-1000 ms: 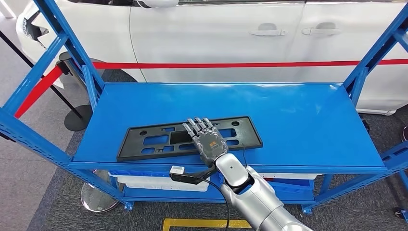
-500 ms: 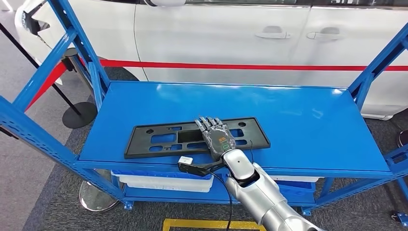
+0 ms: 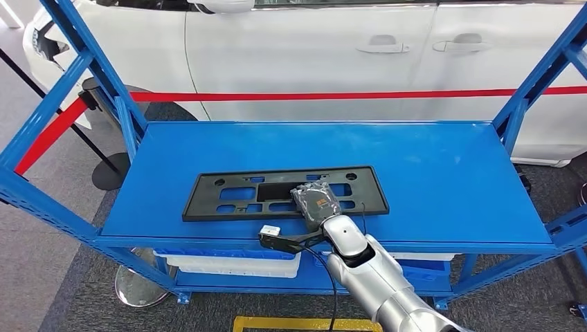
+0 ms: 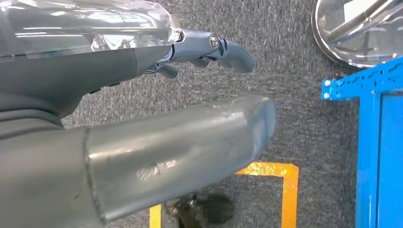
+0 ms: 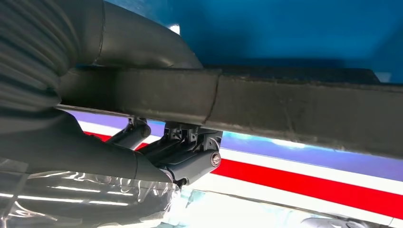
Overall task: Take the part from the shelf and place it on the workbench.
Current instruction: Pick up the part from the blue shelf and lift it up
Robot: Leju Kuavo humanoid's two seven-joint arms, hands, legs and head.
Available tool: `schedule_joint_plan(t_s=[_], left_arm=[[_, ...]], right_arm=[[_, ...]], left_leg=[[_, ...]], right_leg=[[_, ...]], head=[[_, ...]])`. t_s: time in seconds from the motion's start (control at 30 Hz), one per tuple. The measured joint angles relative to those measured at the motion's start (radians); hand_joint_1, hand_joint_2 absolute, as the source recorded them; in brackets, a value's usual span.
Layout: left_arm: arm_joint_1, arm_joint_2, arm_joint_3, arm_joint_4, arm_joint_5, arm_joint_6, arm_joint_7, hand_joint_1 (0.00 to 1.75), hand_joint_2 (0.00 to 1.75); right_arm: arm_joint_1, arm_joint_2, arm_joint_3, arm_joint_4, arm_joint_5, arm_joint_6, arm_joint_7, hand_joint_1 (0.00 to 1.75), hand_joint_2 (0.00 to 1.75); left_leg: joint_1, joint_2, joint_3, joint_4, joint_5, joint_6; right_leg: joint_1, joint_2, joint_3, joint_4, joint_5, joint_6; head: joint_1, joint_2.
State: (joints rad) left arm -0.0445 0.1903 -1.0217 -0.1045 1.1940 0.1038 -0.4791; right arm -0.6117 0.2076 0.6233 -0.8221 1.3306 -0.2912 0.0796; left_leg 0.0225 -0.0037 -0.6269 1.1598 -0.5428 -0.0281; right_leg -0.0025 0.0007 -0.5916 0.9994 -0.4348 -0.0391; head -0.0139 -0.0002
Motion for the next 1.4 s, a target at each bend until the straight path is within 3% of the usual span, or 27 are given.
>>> schedule_joint_plan(t_s=[0.07,0.1,0.13,0.2,0.23,0.3,0.4,0.47,0.53,0.57,0.6,0.63,0.73,0.8,0.93,1.0,1.07,1.1,1.13,1.17,1.23,1.27,1.3,1.4], left_arm=[[0.002,0.001,-0.001,0.0,0.002,0.0,0.0,0.0,0.0],[0.003,0.001,-0.001,0.0,0.003,0.0,0.0,0.0,0.0],[0.004,0.001,-0.001,0.0,0.006,0.0,0.0,0.0,0.0],[0.004,0.002,-0.001,0.0,0.014,0.0,0.0,0.0,0.0],[0.003,0.002,-0.002,0.0,0.018,-0.001,-0.001,0.0,0.0],[0.003,0.002,-0.002,0.0,0.026,-0.002,-0.002,0.0,0.0],[0.005,0.001,-0.002,0.0,0.045,-0.002,-0.003,0.0,0.0],[0.004,-0.001,-0.002,0.0,0.062,-0.001,-0.003,0.0,0.0],[0.006,-0.003,-0.002,0.0,0.082,0.001,-0.004,0.0,0.0],[0.007,-0.005,-0.002,0.0,0.09,0.002,-0.004,0.0,0.0],[0.008,-0.006,-0.002,0.0,0.096,0.003,-0.005,0.0,0.0],[0.009,-0.007,-0.002,0.0,0.101,0.003,-0.006,0.0,0.0],[0.01,-0.011,-0.002,0.0,0.107,0.003,-0.006,0.0,0.0],[0.01,-0.013,-0.002,0.0,0.115,0.003,-0.006,0.0,0.0],[0.012,-0.015,-0.005,0.0,0.137,0.004,-0.006,0.0,0.0],[0.013,-0.014,-0.009,0.0,0.146,0.004,-0.007,0.0,0.0],[0.015,-0.014,-0.012,0.0,0.152,0.005,-0.008,0.0,0.0],[0.017,-0.015,-0.014,0.0,0.154,0.007,-0.01,0.0,0.0],[0.019,-0.015,-0.016,0.0,0.157,0.009,-0.012,0.0,0.0],[0.02,-0.015,-0.019,0.0,0.159,0.012,-0.014,0.0,0.0],[0.018,-0.015,-0.023,0.0,0.164,0.018,-0.019,0.0,0.0],[0.018,-0.015,-0.024,0.0,0.168,0.021,-0.021,0.0,0.0],[0.018,-0.015,-0.025,0.0,0.174,0.023,-0.023,0.0,0.0],[0.022,-0.017,-0.025,0.0,0.2,0.025,-0.027,0.0,0.0]], right_arm=[[0.003,0.0,-0.002,0.002,0.001,0.002,0.0,1.75,1.75],[0.005,0.0,-0.003,0.003,0.001,0.002,0.0,1.75,1.75],[0.007,-0.001,-0.004,0.003,-0.002,0.001,0.0,1.75,1.75],[0.011,-0.001,-0.009,-0.001,-0.014,-0.005,-0.007,1.75,1.75],[0.013,-0.001,-0.012,-0.006,-0.025,-0.009,-0.013,1.75,1.75],[0.026,-0.001,-0.022,-0.027,-0.059,-0.016,-0.034,1.75,1.75],[0.059,0.0,-0.035,-0.095,-0.157,-0.024,-0.094,1.75,1.75],[0.088,0.0,-0.042,-0.172,-0.268,-0.027,-0.147,1.75,1.75],[0.127,0.001,-0.047,-0.28,-0.408,-0.031,-0.194,1.75,1.75],[0.148,0.002,-0.047,-0.338,-0.469,-0.032,-0.206,1.75,1.75],[0.169,0.002,-0.047,-0.394,-0.517,-0.031,-0.211,1.75,1.75],[0.185,0.002,-0.046,-0.441,-0.542,-0.028,-0.209,1.75,1.75],[0.208,0.002,-0.045,-0.535,-0.579,-0.028,-0.217,1.75,1.75],[0.222,0.002,-0.045,-0.585,-0.654,-0.04,-0.26,1.75,1.75],[0.26,-0.002,-0.045,-0.75,-0.889,-0.059,-0.328,1.75,1.75],[0.269,-0.011,-0.046,-0.847,-0.972,-0.056,-0.33,1.75,1.75],[0.285,-0.028,-0.05,-0.929,-1.035,-0.046,-0.331,1.75,1.75],[0.296,-0.038,-0.054,-0.959,-1.064,-0.038,-0.331,1.75,1.75],[0.307,-0.047,-0.058,-0.983,-1.098,-0.027,-0.331,1.75,1.75],[0.318,-0.054,-0.063,-1.001,-1.133,-0.016,-0.332,1.75,1.75],[0.344,-0.068,-0.079,-1.034,-1.209,0.007,-0.338,1.75,1.75],[0.358,-0.075,-0.089,-1.049,-1.241,0.015,-0.343,1.75,1.75],[0.372,-0.082,-0.1,-1.063,-1.267,0.02,-0.349,1.75,1.75],[0.426,-0.099,-0.124,-1.089,-1.308,0.028,-0.369,1.75,1.75]], left_leg=[[0.0,0.0,-0.055,0.113,-0.038,-0.002],[0.0,0.0,-0.063,0.125,-0.031,-0.002],[0.0,0.0,-0.052,0.098,-0.005,-0.002],[0.0,0.0,0.01,-0.034,0.062,0.002],[-0.002,0.0,0.037,-0.091,0.082,0.007],[-0.005,-0.001,0.059,-0.14,0.088,0.016],[-0.002,0.001,0.059,-0.146,0.094,0.031],[0.002,0.003,0.061,-0.151,0.099,0.042],[0.002,0.004,0.06,-0.151,0.098,0.047],[0.002,0.003,0.059,-0.151,0.098,0.048],[0.002,0.002,0.058,-0.151,0.098,0.048],[0.002,0.001,0.057,-0.15,0.098,0.048],[-0.002,-0.002,0.057,-0.147,0.094,0.042],[-0.005,-0.003,0.055,-0.145,0.092,0.033],[-0.003,-0.002,0.048,-0.128,0.075,0.012],[-0.002,0.0,0.011,-0.041,0.023,0.005],[-0.001,0.0,-0.049,0.087,-0.033,-0.001],[0.0,0.0,-0.068,0.125,-0.041,-0.004],[0.001,0.0,-0.072,0.13,-0.03,-0.005],[0.001,0.0,-0.057,0.094,0.0,-0.006],[0.0,0.0,0.002,-0.034,0.068,-0.003],[-0.002,-0.001,0.027,-0.087,0.085,0.002],[-0.004,-0.001,0.041,-0.117,0.089,0.008],[-0.004,-0.003,0.045,-0.131,0.084,0.027]], right_leg=[[0.003,0.0,0.0,0.001,-0.001,-0.002],[0.004,0.0,0.001,0.002,-0.002,-0.003],[0.005,0.0,0.002,0.004,-0.003,-0.002],[0.006,0.001,0.004,0.009,-0.007,0.002],[0.008,0.002,0.003,0.012,-0.009,0.005],[0.012,0.005,0.0,0.016,-0.01,0.015],[0.012,0.006,-0.004,0.022,-0.016,0.03],[0.01,0.005,-0.033,0.09,-0.063,0.041],[0.006,0.004,-0.095,0.222,-0.13,0.047],[0.004,0.004,-0.121,0.276,-0.149,0.048],[0.003,0.004,-0.132,0.298,-0.148,0.048],[0.002,0.004,-0.124,0.281,-0.128,0.046],[0.005,0.004,-0.026,0.088,-0.038,0.031],[0.009,0.003,0.005,0.021,-0.023,0.024],[0.005,0.001,0.01,0.004,-0.02,0.009],[0.001,-0.001,0.016,-0.002,-0.019,0.002],[0.001,-0.002,0.018,-0.002,-0.022,-0.003],[0.002,-0.002,0.019,-0.001,-0.024,-0.004],[0.002,0.0,0.02,0.001,-0.026,-0.003],[0.002,0.001,0.021,0.003,-0.029,-0.002],[0.003,0.004,0.025,0.011,-0.039,0.006],[0.004,0.004,0.025,0.016,-0.043,0.011],[0.006,0.004,0.023,0.02,-0.046,0.016],[0.007,0.003,0.02,0.023,-0.05,0.029]], head=[[-0.001,0.0],[-0.002,0.0],[-0.002,0.0],[-0.002,0.0],[-0.001,0.0],[0.0,0.0],[0.001,0.0],[0.006,0.0],[0.01,0.0],[0.01,0.0],[0.01,0.0],[0.01,0.0],[0.011,0.0],[0.01,0.0],[0.008,0.0],[0.002,0.0],[-0.001,0.0],[-0.001,0.0],[-0.001,0.0],[-0.001,0.0],[-0.001,0.0],[-0.001,0.0],[0.0,0.0],[0.003,0.0]])
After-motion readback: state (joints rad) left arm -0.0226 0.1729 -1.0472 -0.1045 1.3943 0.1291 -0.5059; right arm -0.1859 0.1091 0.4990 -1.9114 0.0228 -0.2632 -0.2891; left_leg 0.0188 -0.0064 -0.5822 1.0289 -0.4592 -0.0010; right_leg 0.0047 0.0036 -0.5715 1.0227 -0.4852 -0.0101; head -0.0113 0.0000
